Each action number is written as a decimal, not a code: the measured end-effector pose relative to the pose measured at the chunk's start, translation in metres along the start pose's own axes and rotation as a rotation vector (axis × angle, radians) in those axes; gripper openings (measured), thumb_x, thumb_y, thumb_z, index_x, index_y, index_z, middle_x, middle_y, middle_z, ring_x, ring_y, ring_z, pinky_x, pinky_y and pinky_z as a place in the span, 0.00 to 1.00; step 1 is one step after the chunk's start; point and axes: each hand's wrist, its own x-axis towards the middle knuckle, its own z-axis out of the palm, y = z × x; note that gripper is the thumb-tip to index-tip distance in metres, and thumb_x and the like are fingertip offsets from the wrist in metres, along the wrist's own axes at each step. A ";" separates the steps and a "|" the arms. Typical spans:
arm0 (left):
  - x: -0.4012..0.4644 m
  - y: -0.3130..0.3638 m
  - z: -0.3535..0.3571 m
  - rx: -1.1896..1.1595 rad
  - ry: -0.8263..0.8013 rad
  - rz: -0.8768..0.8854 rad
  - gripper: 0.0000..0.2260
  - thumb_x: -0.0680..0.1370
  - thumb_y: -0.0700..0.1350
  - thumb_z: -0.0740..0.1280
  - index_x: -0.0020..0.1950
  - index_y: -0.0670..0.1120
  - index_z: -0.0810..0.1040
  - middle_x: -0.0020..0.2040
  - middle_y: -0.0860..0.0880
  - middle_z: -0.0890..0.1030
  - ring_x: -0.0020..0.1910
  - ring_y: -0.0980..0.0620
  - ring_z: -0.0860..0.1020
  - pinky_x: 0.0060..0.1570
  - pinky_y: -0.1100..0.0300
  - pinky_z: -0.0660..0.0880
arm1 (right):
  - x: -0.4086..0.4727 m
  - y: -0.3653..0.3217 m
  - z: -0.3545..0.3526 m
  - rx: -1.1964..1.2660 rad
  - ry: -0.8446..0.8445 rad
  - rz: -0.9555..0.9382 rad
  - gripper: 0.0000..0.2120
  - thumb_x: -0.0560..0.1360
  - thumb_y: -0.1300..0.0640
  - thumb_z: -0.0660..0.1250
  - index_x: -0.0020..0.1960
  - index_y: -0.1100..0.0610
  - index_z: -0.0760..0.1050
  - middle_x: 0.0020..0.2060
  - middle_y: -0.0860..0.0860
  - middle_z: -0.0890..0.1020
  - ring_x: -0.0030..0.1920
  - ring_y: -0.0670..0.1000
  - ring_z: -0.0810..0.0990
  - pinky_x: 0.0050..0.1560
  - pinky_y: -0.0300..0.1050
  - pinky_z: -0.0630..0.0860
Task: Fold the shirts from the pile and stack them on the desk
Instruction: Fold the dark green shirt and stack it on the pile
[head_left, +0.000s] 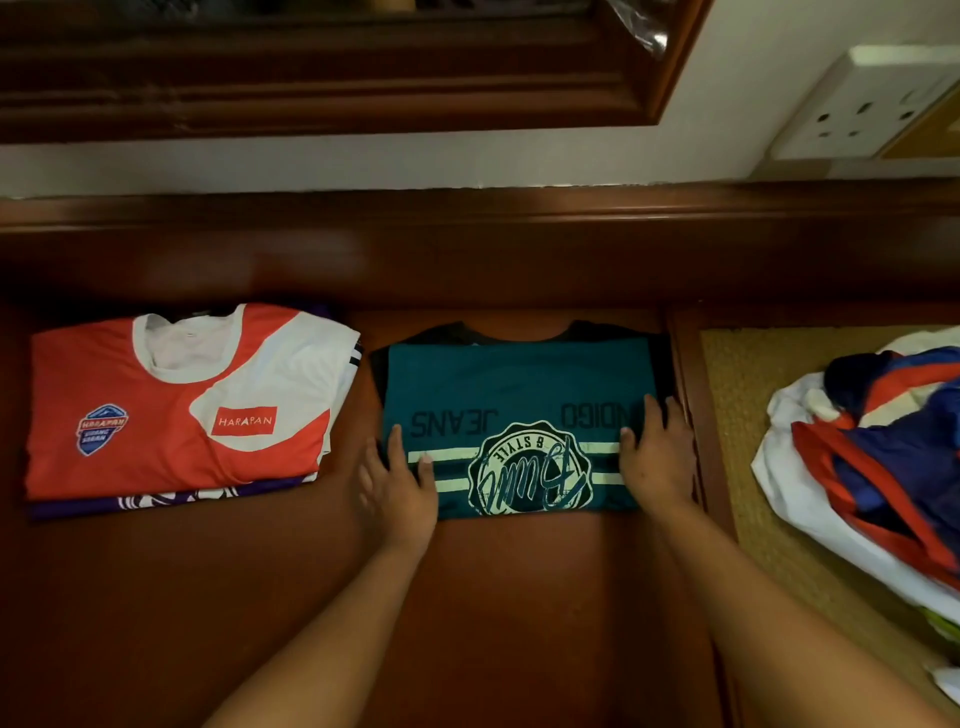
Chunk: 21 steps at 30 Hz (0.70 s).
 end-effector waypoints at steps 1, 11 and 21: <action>0.002 0.001 -0.001 -0.049 0.030 -0.033 0.25 0.80 0.51 0.62 0.76 0.48 0.61 0.73 0.41 0.63 0.70 0.40 0.63 0.66 0.44 0.64 | -0.004 0.000 0.000 0.034 -0.002 0.034 0.27 0.80 0.53 0.61 0.76 0.58 0.58 0.73 0.62 0.60 0.71 0.64 0.61 0.67 0.58 0.65; 0.018 0.002 -0.025 -0.611 -0.225 -0.363 0.16 0.79 0.41 0.66 0.66 0.40 0.73 0.61 0.42 0.79 0.60 0.42 0.77 0.49 0.59 0.71 | -0.018 0.001 -0.023 0.841 -0.188 0.523 0.17 0.76 0.65 0.67 0.64 0.61 0.71 0.52 0.55 0.79 0.50 0.55 0.78 0.48 0.46 0.74; -0.051 -0.049 -0.032 -0.255 -0.247 -0.304 0.17 0.79 0.43 0.66 0.66 0.39 0.72 0.62 0.37 0.76 0.59 0.38 0.75 0.56 0.49 0.74 | -0.082 0.040 -0.027 1.073 -0.408 0.425 0.20 0.77 0.63 0.65 0.66 0.49 0.69 0.54 0.55 0.82 0.50 0.59 0.83 0.49 0.59 0.80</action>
